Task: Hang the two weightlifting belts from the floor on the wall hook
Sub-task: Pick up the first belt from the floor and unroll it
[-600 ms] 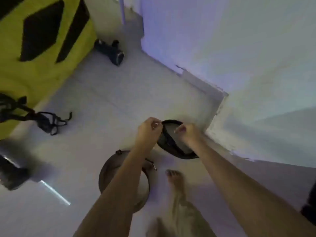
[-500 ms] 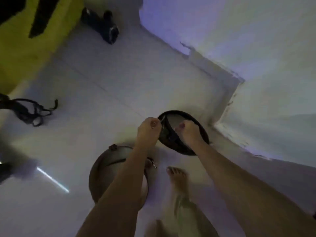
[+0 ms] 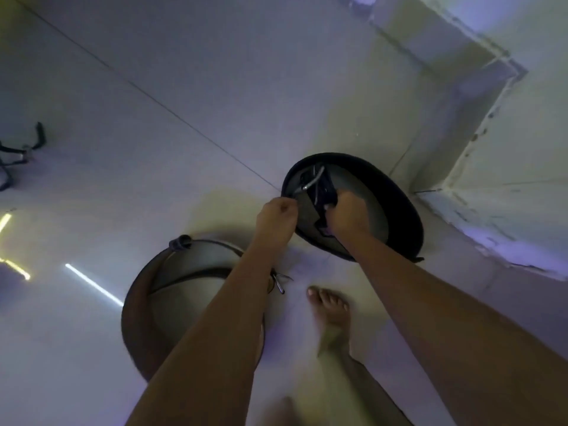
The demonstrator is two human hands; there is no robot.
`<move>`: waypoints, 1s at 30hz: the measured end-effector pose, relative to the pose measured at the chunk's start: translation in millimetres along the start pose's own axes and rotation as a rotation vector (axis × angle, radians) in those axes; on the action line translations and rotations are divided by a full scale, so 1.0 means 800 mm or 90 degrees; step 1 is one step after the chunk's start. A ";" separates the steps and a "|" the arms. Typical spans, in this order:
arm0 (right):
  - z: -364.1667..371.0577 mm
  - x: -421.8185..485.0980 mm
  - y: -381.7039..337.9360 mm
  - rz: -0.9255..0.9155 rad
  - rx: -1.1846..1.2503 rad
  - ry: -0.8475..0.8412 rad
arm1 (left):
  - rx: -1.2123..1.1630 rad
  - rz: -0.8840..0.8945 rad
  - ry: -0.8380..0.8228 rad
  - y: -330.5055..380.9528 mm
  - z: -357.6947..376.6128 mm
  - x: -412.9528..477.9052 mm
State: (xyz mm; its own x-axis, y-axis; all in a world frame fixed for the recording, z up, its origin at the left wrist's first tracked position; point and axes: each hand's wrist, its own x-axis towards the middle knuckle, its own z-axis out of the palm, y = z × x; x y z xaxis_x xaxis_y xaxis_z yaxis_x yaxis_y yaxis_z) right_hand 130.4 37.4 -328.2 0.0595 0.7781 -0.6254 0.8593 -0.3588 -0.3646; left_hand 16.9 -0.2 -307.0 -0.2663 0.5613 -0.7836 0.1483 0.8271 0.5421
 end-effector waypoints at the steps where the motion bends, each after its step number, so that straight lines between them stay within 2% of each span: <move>1: -0.015 -0.015 0.000 -0.007 0.014 -0.005 | -0.001 0.010 -0.018 0.008 -0.001 -0.013; 7: -0.159 -0.128 -0.028 -0.076 0.191 0.029 | -0.115 0.053 -0.085 0.090 -0.024 -0.137; 14: -0.374 -0.329 -0.093 -0.124 0.471 0.051 | -0.183 0.219 -0.201 0.221 -0.092 -0.349; 19: -0.502 -0.489 -0.120 -0.201 0.532 0.120 | -0.218 0.348 -0.247 0.307 -0.126 -0.519; 27: -0.674 -0.713 -0.111 -0.304 0.662 0.309 | -0.297 0.541 -0.299 0.425 -0.115 -0.778; 30: -0.722 -0.782 -0.092 -0.372 0.705 0.308 | -0.318 0.601 -0.345 0.465 -0.104 -0.869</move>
State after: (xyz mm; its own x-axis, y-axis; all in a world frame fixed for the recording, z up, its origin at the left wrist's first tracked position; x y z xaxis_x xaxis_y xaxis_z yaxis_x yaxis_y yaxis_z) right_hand 323.2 -124.7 488.5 0.1973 0.9798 0.0339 -0.0272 0.0401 -0.9988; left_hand 177.6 -85.1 464.8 0.2019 0.9791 0.0258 -0.3485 0.0472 0.9361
